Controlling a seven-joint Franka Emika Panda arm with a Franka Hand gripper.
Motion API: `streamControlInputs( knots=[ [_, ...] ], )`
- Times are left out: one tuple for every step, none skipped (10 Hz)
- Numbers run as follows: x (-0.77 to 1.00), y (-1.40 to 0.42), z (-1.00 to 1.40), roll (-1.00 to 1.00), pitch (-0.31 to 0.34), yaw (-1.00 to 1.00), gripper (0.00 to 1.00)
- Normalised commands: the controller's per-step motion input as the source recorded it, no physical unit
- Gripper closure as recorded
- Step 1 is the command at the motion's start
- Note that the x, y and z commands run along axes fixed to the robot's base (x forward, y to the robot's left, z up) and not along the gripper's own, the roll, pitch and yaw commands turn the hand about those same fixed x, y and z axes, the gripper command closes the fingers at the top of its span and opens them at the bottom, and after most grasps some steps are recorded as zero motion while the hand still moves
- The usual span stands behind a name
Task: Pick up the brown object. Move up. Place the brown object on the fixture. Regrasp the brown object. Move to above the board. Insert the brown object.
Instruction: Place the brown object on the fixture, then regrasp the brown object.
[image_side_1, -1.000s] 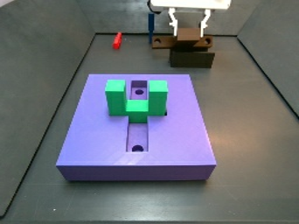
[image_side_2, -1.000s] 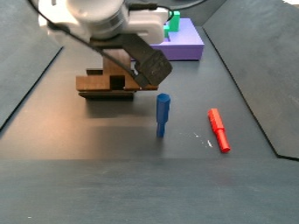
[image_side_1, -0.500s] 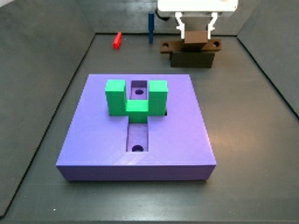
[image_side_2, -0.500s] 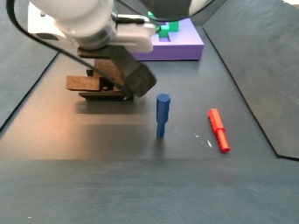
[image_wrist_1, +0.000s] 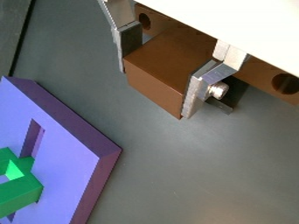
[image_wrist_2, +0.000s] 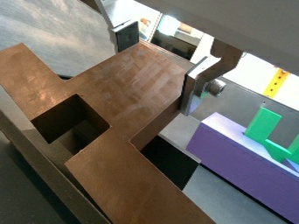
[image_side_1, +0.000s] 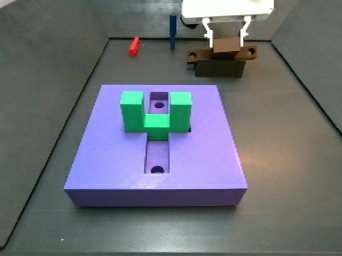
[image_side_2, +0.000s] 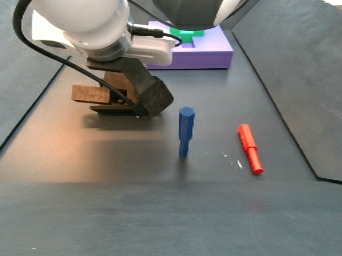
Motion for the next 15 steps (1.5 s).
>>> streamControlInputs(
  knots=[
    [0.23,0.0,-0.17,0.43,0.474,0.0,1.0],
    [0.52,0.0,-0.05,0.06,0.654,0.0,1.0],
    [0.0,0.0,0.0,0.0,0.0,0.0,1.0],
    [0.0,0.0,0.0,0.0,0.0,0.0,0.0],
    [-0.09,-0.07,0.76,0.91,0.0,0.0,0.0],
    [-0.22,-0.27,0.79,0.93,-0.234,0.0,0.0],
    [-0.27,-0.43,0.55,1.0,-0.423,0.14,0.0],
    [0.0,-0.33,0.3,1.0,-0.56,0.31,0.0],
    [0.48,-0.36,0.07,1.0,-0.083,0.09,0.0],
    [0.52,-0.22,0.11,1.0,0.054,0.0,0.0],
    [0.34,-0.17,0.11,1.0,0.166,0.0,0.0],
    [0.26,-0.16,0.09,1.0,0.211,0.02,0.0],
    [0.24,-0.16,0.09,1.0,0.229,0.02,0.0],
    [0.27,-0.16,0.09,1.0,0.214,0.02,0.0],
    [0.36,-0.18,0.0,1.0,0.083,0.0,0.0]
  ],
)
